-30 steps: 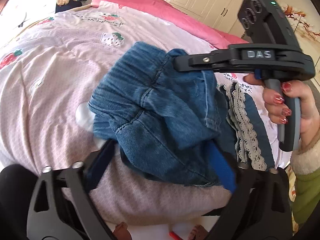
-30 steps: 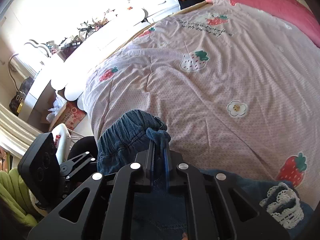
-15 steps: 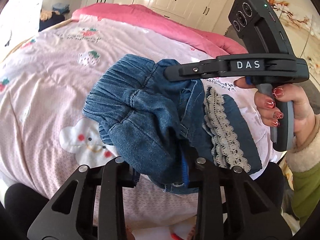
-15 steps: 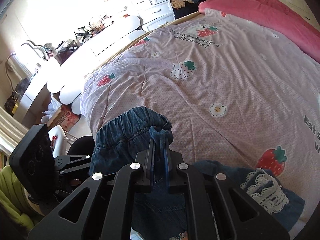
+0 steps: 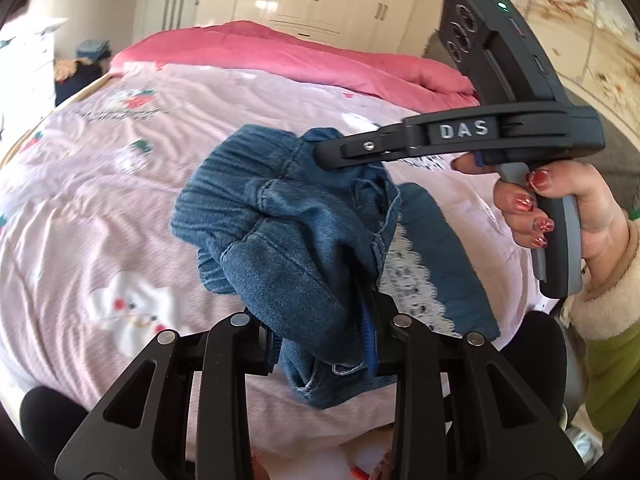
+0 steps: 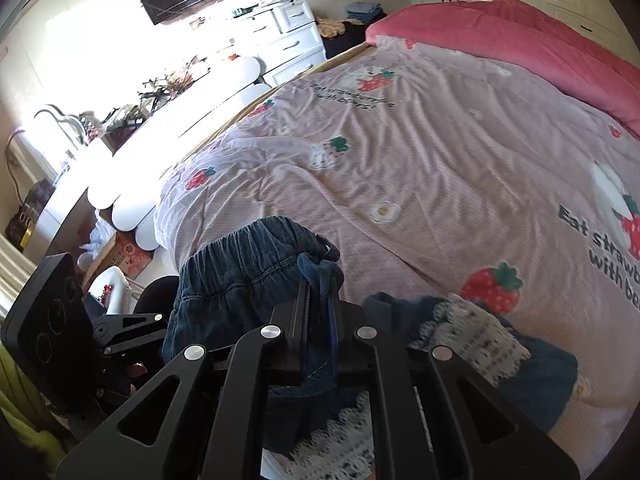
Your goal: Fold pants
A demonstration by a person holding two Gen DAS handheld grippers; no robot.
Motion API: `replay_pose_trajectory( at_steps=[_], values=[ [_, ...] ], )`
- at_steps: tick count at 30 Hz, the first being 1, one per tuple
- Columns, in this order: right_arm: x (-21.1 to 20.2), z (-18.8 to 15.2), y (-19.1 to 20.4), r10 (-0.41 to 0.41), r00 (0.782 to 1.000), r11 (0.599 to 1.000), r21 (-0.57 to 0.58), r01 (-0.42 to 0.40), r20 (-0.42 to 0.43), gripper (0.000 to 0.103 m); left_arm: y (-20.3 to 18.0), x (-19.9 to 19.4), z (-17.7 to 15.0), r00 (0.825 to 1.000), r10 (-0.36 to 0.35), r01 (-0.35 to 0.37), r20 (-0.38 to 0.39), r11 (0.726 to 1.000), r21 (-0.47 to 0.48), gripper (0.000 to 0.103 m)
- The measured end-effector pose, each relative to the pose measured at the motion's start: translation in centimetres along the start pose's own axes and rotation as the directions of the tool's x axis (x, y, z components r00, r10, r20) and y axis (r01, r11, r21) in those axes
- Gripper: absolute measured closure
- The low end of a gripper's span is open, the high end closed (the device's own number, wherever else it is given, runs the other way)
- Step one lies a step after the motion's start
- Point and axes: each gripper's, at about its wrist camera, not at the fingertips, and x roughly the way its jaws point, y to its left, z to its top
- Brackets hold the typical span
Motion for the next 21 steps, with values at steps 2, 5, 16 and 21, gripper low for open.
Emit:
replay_pose_trajectory(
  at_steps=[2, 5, 16, 21],
  values=[
    [-0.6, -0.8, -1.4, -0.001, 1.000, 1.000, 0.024, 0.000, 0.007, 0.094, -1.2, 0.8, 0.1, 1.000, -0.012, 0.012, -0.013, 1.000, 0.022, 0.080],
    [-1.1, -2.2, -3.6, -0.013, 1.000, 0.997, 0.073, 0.013, 0.010, 0.093, -3.0, 2.2, 0.4, 0.999, -0.021, 0.023, -0.033, 0.998, 0.059, 0.080],
    [-4.4, -7.4, -9.6, -0.062, 0.997, 0.974, 0.222, 0.052, 0.037, 0.060, -9.1, 5.8, 0.2, 0.997, -0.044, 0.055, -0.067, 0.982, 0.179, 0.069],
    [-6.2, -8.3, -10.7, -0.076, 0.995, 0.961, 0.269, 0.057, 0.061, 0.046, -10.5, 6.2, -0.3, 0.993, -0.088, 0.102, -0.073, 0.972, 0.213, 0.056]
  ],
)
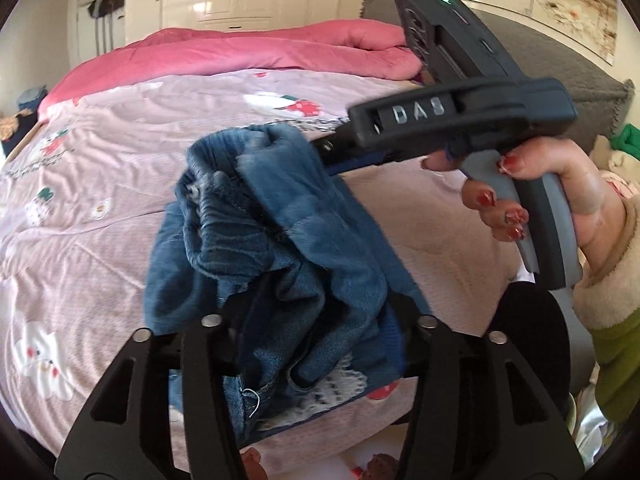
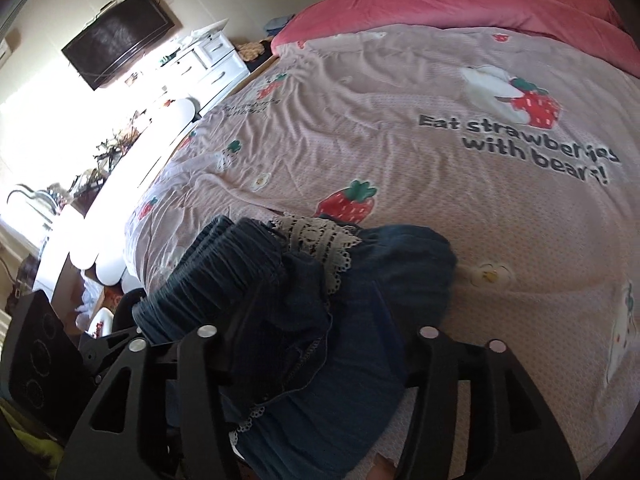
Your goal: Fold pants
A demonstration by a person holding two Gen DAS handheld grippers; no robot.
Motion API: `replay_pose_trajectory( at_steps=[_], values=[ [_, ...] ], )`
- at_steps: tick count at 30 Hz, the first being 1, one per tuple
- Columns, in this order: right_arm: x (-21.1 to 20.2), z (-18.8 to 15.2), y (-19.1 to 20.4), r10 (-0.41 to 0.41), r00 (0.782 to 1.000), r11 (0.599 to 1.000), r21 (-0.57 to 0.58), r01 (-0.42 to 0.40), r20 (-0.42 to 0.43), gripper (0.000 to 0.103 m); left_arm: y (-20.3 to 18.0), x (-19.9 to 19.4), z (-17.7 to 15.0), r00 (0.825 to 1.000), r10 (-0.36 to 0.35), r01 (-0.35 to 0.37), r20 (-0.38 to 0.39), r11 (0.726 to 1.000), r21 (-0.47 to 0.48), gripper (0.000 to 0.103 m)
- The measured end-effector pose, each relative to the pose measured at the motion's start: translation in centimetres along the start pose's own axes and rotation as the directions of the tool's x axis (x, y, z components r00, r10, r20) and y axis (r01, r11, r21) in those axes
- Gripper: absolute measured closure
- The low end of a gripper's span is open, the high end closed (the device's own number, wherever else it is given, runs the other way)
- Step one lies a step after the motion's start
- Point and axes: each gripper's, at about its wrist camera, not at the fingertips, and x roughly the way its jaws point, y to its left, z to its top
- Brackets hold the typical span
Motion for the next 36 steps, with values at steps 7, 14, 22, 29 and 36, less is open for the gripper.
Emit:
replay_pose_trajectory(
  at_steps=[7, 14, 22, 29, 36],
  values=[
    [-1.9, 0.2, -0.1, -0.043, 0.999, 0.999, 0.019, 0.043, 0.028, 0.034, -0.8, -0.2, -0.6, 0.983, -0.181, 0.181, 0.005, 0.983, 0.011, 0.034],
    [-4.5, 0.9, 2.9, -0.021, 0.997, 0.999, -0.036, 0.024, 0.079, 0.022, 2.2, -4.6, -1.9, 0.980, -0.178, 0.182, 0.094, 0.982, -0.045, 0.026],
    [-2.3, 2.5, 6.8, -0.108, 0.994, 0.983, -0.143, 0.111, 0.029, 0.016, 6.0, -5.4, -3.5, 0.997, -0.024, 0.031, 0.073, 0.995, -0.099, 0.023],
    [-0.3, 2.9, 4.3, -0.222, 0.974, 0.972, -0.094, 0.217, -0.041, 0.016, 1.5, -4.3, -3.6, 0.997, -0.025, 0.018, 0.073, 0.996, 0.090, 0.023],
    [3.3, 1.9, 2.6, -0.270, 0.944, 0.963, -0.069, 0.262, -0.188, 0.066, -1.5, -1.7, -3.0, 0.997, 0.045, -0.059, 0.067, 0.974, 0.219, 0.041]
  ],
)
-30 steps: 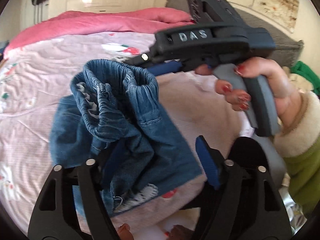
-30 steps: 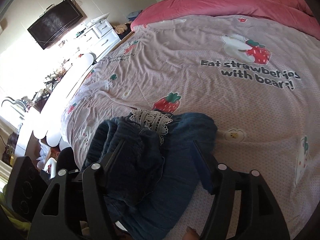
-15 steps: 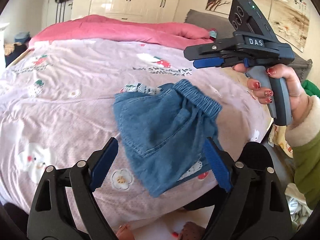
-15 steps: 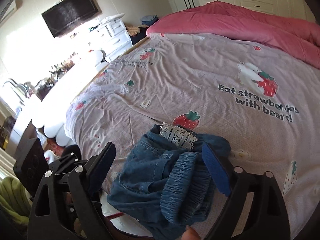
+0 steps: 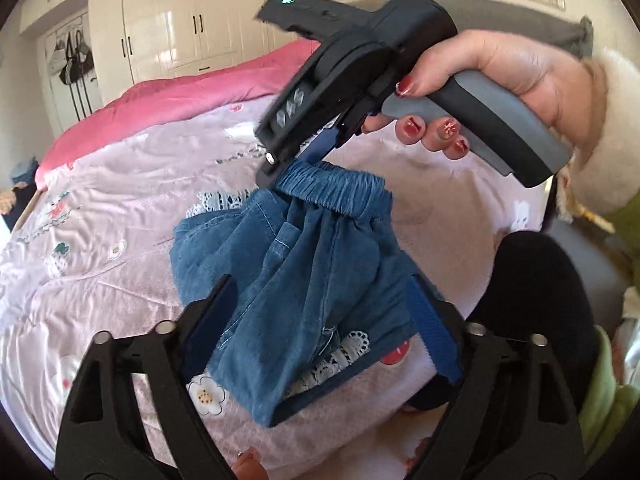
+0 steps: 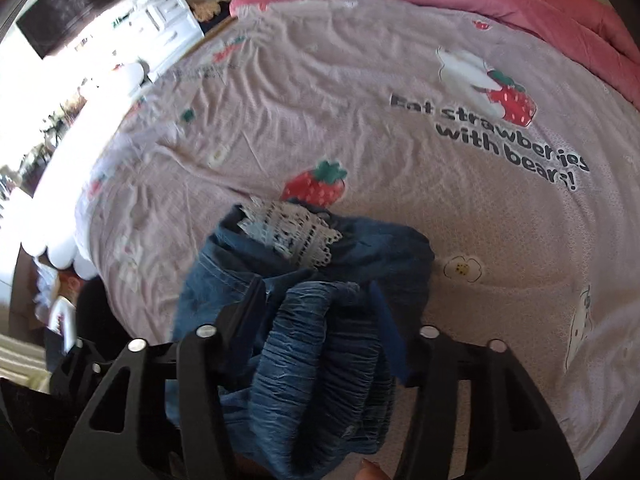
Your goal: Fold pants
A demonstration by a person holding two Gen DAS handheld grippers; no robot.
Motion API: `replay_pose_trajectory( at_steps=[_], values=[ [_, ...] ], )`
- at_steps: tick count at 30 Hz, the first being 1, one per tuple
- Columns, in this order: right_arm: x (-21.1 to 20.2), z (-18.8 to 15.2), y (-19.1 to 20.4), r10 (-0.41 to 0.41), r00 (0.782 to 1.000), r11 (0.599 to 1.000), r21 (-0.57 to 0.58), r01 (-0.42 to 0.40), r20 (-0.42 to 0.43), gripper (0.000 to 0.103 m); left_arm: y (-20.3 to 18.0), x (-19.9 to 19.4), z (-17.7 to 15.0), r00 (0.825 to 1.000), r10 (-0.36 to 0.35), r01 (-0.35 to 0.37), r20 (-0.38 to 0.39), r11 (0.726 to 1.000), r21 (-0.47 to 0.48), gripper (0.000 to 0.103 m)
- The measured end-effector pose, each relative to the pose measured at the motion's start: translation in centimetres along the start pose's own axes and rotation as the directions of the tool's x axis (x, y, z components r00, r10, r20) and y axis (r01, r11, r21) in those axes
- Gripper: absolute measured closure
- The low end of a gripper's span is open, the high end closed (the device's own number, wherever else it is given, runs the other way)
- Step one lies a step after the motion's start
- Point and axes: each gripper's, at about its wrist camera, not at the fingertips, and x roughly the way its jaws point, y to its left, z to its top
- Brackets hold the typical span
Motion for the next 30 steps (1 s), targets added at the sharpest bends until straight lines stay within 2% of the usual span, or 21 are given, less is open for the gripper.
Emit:
replay_pose_trajectory(
  at_steps=[1, 3, 6, 11, 13, 15, 18, 20, 22, 24, 26, 29, 30],
  values=[
    [0.6, -0.1, -0.1, 0.011, 1.000, 1.000, 0.009, -0.011, -0.008, 0.071, 0.0, 0.6, -0.2, 1.000, -0.001, 0.001, -0.020, 1.000, 0.002, 0.060],
    [0.9, -0.3, -0.1, 0.018, 1.000, 1.000, 0.006, -0.018, 0.010, 0.075, 0.3, 1.5, -0.6, 0.999, 0.008, -0.008, -0.043, 1.000, -0.005, 0.080],
    [-0.5, -0.1, 0.1, 0.095, 0.990, 0.995, 0.010, -0.096, 0.107, 0.079, 1.2, 1.7, -1.0, 0.999, -0.008, 0.006, -0.051, 0.999, -0.033, 0.088],
    [-4.3, -0.4, -0.3, 0.172, 0.951, 0.984, 0.000, -0.178, 0.258, 0.080, 1.0, 0.7, -0.7, 1.000, 0.004, -0.004, -0.019, 1.000, 0.002, 0.089],
    [-4.3, -1.2, -1.1, 0.134, 0.960, 0.991, -0.009, -0.136, 0.246, 0.080, 0.7, 0.6, -0.9, 1.000, 0.003, -0.003, -0.022, 1.000, 0.013, 0.089],
    [-3.2, -2.2, -2.0, 0.096, 0.977, 0.995, 0.002, -0.098, 0.191, 0.080, 0.6, 0.9, -1.2, 0.999, -0.007, 0.008, -0.037, 1.000, 0.012, 0.089],
    [-2.5, -3.5, -3.2, 0.093, 0.986, 0.995, 0.020, -0.096, 0.136, 0.076, 0.2, 1.4, -1.7, 0.998, -0.019, 0.020, -0.053, 1.000, 0.022, 0.089],
    [-2.8, -3.9, -3.2, 0.069, 0.990, 0.997, 0.018, -0.072, 0.125, 0.061, -0.1, 1.5, -1.9, 0.998, -0.022, 0.024, -0.058, 0.999, 0.029, 0.089],
    [-4.1, -3.8, -2.8, 0.035, 0.987, 0.999, 0.005, -0.037, 0.155, 0.060, -0.1, 1.5, -2.0, 0.998, -0.025, 0.026, -0.061, 0.999, 0.028, 0.089],
    [-5.5, -3.2, -1.6, 0.046, 0.977, 0.999, -0.030, -0.041, 0.210, 0.059, 0.0, 1.5, -2.1, 0.998, -0.029, 0.030, -0.064, 0.999, 0.020, 0.089],
    [-6.0, -2.2, 0.0, 0.084, 0.968, 0.995, -0.077, -0.067, 0.237, 0.051, 0.0, 1.6, -2.2, 0.997, -0.032, 0.033, -0.067, 0.999, 0.016, 0.089],
    [-4.3, 0.0, 3.5, 0.108, 0.973, 0.984, -0.161, -0.076, 0.202, 0.051, 0.2, 1.5, -2.1, 0.996, -0.041, 0.042, -0.074, 0.999, 0.007, 0.089],
    [-3.0, 1.0, 4.7, 0.126, 0.978, 0.979, -0.182, -0.095, 0.166, 0.051, 0.2, 1.5, -2.1, 0.996, -0.045, 0.045, -0.076, 0.999, 0.003, 0.089]
  ],
)
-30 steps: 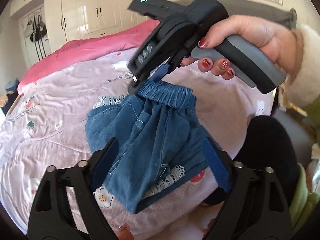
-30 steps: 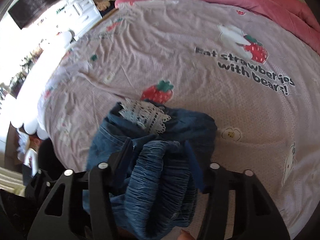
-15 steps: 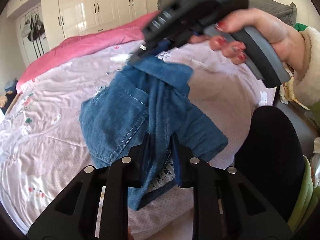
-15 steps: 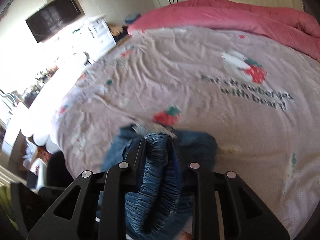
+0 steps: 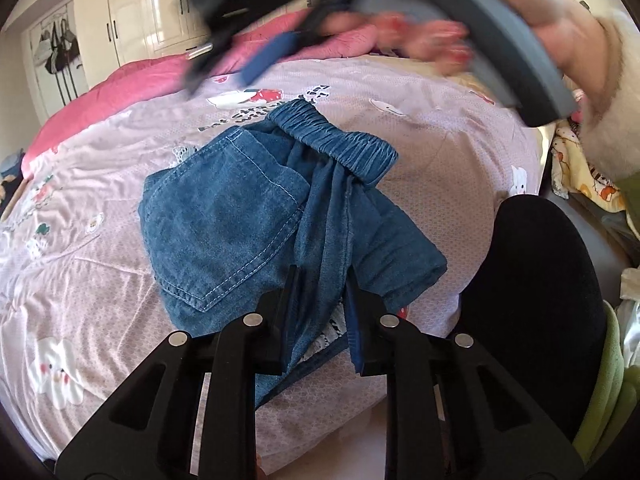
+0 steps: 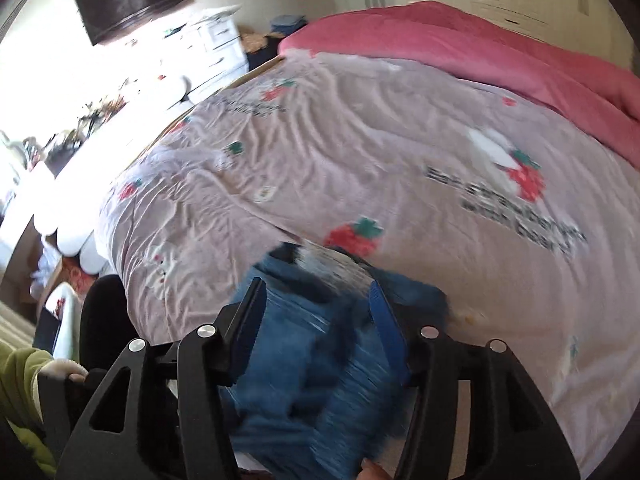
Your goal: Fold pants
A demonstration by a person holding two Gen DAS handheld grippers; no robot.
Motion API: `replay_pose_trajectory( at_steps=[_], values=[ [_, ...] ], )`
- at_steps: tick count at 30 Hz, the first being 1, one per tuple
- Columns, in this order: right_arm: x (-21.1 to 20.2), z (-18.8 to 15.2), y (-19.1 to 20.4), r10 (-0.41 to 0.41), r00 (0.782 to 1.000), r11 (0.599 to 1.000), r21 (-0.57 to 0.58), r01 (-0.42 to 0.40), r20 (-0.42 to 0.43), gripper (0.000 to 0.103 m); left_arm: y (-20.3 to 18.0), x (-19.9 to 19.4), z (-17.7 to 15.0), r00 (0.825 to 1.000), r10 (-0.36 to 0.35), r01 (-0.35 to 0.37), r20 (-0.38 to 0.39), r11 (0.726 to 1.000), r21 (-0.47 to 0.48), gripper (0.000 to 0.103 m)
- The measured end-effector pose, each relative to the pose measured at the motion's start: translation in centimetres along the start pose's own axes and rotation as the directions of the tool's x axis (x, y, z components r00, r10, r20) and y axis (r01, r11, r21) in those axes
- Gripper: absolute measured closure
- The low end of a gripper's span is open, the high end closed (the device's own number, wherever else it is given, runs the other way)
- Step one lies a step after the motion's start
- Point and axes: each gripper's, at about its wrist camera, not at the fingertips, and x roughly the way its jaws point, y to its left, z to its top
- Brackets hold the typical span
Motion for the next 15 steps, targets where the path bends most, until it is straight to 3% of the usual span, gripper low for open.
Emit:
replay_pose_trajectory(
  at_steps=[3, 5, 12, 14, 15],
  values=[
    [3.3, 1.7, 0.9, -0.008, 0.996, 1.000, -0.022, 0.006, -0.088, 0.053, 0.2, -0.1, -0.1, 1.000, -0.006, 0.006, -0.003, 1.000, -0.004, 0.089],
    [5.4, 2.3, 1.4, -0.048, 0.988, 0.998, -0.052, 0.040, -0.149, 0.066, 0.2, -0.1, -0.2, 1.000, -0.010, 0.010, -0.003, 1.000, -0.003, 0.089],
    [8.9, 1.5, 3.5, -0.122, 0.955, 0.977, -0.200, 0.068, -0.270, 0.072, 1.0, -0.5, -0.3, 0.999, -0.036, 0.037, 0.006, 0.999, -0.023, 0.089],
    [9.5, 0.9, 4.0, -0.181, 0.943, 0.962, -0.250, 0.111, -0.280, 0.096, 1.2, -0.6, -0.4, 0.999, -0.041, 0.041, 0.007, 0.999, -0.030, 0.089],
    [9.5, 0.8, 4.0, -0.201, 0.941, 0.958, -0.256, 0.130, -0.274, 0.099, 1.3, -0.6, -0.4, 0.999, -0.042, 0.043, 0.006, 0.999, -0.031, 0.089]
  ],
)
